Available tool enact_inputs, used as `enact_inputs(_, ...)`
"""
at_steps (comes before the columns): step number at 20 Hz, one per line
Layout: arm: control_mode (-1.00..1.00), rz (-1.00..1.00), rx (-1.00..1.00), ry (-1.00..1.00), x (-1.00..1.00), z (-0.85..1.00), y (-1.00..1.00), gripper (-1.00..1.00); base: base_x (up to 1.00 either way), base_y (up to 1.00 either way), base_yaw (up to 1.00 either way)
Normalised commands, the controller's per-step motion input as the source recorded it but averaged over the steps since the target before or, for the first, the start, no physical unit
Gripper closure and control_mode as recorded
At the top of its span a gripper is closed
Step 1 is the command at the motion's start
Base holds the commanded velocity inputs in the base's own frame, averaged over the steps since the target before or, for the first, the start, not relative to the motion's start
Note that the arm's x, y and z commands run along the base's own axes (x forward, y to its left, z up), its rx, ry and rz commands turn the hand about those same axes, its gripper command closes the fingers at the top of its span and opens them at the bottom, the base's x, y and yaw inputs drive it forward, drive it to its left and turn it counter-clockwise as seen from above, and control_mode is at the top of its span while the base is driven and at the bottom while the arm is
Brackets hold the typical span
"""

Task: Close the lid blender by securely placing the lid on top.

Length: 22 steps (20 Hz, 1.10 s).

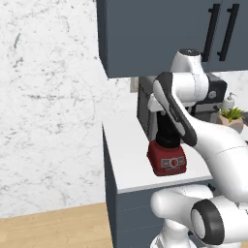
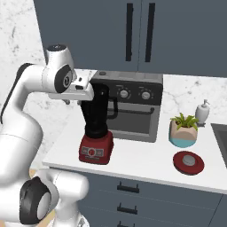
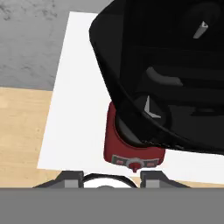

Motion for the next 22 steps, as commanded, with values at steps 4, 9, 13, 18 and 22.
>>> enact_inputs(4,-1.0,0.01,0.0,-0.21,-0.58,0.0,-0.04,-1.0,0.0,0.0,0.0)
enact_inputs(9,-1.0,-0.23,0.03,-0.3,-0.97,0.0,-0.54,-1.0,0.0,0.0,0.0)
enact_inputs(13,-1.0,-0.37,0.1,-0.05,-0.71,0.0,-0.99,-1.0,0.0,0.0,0.0)
enact_inputs(18,-1.0,-0.39,0.13,0.06,-0.11,0.0,-1.0,-1.0,0.0,0.0,0.0)
enact_inputs(22,-1.0,-0.33,0.2,0.13,0.0,-0.04,-1.0,-1.0,0.0,0.0,0.0)
